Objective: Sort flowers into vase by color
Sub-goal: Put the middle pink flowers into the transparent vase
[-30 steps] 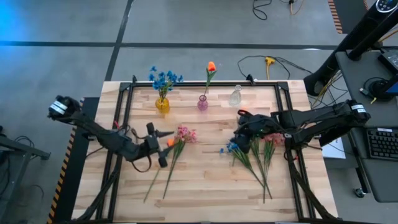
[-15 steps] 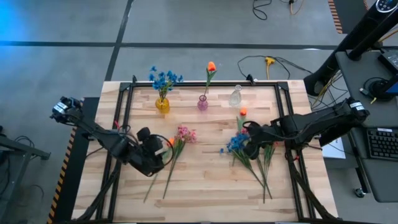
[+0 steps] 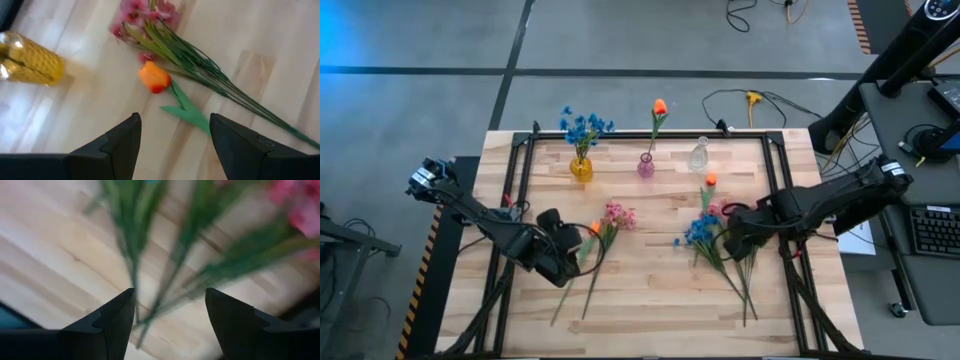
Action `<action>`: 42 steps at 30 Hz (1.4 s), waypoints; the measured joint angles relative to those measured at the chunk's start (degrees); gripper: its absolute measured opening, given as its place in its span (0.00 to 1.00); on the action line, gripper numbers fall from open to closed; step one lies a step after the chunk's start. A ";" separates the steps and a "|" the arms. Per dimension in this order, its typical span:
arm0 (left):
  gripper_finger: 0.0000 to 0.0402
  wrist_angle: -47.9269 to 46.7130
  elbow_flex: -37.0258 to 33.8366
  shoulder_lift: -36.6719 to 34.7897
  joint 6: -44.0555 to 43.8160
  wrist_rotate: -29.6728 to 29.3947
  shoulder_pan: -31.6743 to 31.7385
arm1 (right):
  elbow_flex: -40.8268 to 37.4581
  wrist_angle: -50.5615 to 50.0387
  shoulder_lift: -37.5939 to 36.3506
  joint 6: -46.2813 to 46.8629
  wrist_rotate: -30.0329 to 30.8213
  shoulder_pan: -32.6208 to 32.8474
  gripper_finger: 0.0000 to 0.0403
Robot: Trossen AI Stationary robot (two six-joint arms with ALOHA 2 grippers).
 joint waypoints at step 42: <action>0.54 1.45 -1.27 0.04 -0.83 -5.10 -1.49 | -1.39 7.66 21.46 -9.65 11.79 -0.26 0.56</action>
